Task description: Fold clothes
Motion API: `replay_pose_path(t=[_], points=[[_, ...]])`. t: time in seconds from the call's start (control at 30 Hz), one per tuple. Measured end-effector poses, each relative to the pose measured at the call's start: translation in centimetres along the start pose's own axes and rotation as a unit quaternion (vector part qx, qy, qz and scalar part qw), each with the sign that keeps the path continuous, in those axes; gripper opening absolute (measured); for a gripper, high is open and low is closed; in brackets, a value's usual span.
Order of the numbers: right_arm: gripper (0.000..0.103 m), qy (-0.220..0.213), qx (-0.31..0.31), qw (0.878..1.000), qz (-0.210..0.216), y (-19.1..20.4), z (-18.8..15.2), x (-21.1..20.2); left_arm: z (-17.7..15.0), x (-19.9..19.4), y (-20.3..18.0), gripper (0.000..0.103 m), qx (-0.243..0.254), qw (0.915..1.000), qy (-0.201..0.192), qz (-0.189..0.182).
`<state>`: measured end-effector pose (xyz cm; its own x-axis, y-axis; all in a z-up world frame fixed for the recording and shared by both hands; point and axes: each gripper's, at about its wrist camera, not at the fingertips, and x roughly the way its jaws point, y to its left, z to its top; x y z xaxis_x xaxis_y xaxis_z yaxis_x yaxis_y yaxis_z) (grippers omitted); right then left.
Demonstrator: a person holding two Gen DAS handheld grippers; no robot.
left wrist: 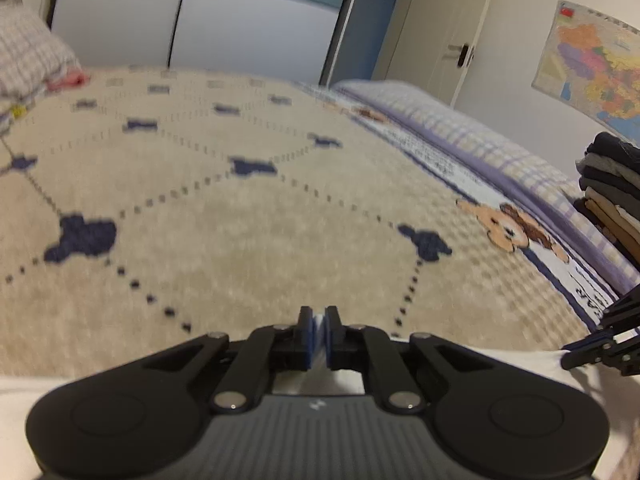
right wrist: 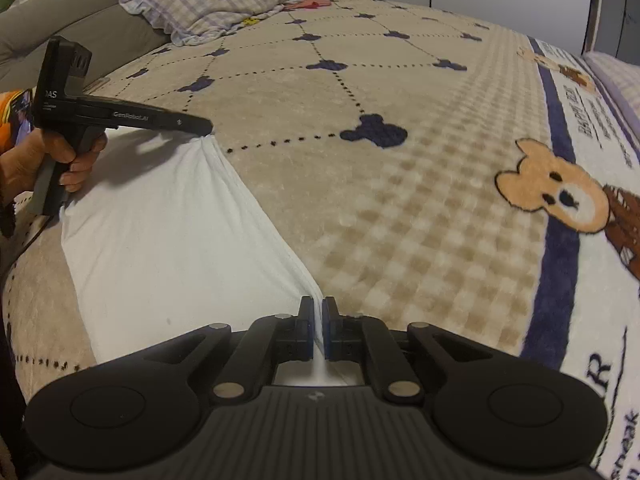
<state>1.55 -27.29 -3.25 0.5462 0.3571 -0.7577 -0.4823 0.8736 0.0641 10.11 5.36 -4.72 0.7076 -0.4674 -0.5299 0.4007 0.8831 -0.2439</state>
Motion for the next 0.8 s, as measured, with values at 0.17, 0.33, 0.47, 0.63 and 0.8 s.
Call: replay_pose_path(t=[0.17, 0.33, 0.47, 0.63, 0.8], points=[[0.005, -0.01, 0.023, 1.0, -0.016, -1.0, 0.3, 0.4, -0.4, 1.0, 0.0, 0.005, -0.003, 0.9993, -0.009, 0.036], [0.012, -0.003, 0.048, 0.999, -0.013, -1.9, 0.2, 1.2, -0.3, 1.4, 0.0, 0.01, 0.003, 0.9987, 0.001, 0.051], [0.03, -0.011, 0.071, 0.997, -0.035, -2.3, -0.3, -0.5, 0.1, 0.8, 0.0, 0.033, -0.007, 0.9989, -0.001, 0.046], [0.035, 0.001, 0.076, 0.992, -0.105, -3.1, -1.4, -3.4, 0.4, -0.7, -0.6, 0.057, -0.011, 0.9985, -0.016, 0.05], [0.039, -0.002, 0.112, 0.98, -0.167, -5.7, -3.7, -8.0, 0.3, -2.0, -1.9, 0.062, 0.023, 0.999, -0.017, 0.035]])
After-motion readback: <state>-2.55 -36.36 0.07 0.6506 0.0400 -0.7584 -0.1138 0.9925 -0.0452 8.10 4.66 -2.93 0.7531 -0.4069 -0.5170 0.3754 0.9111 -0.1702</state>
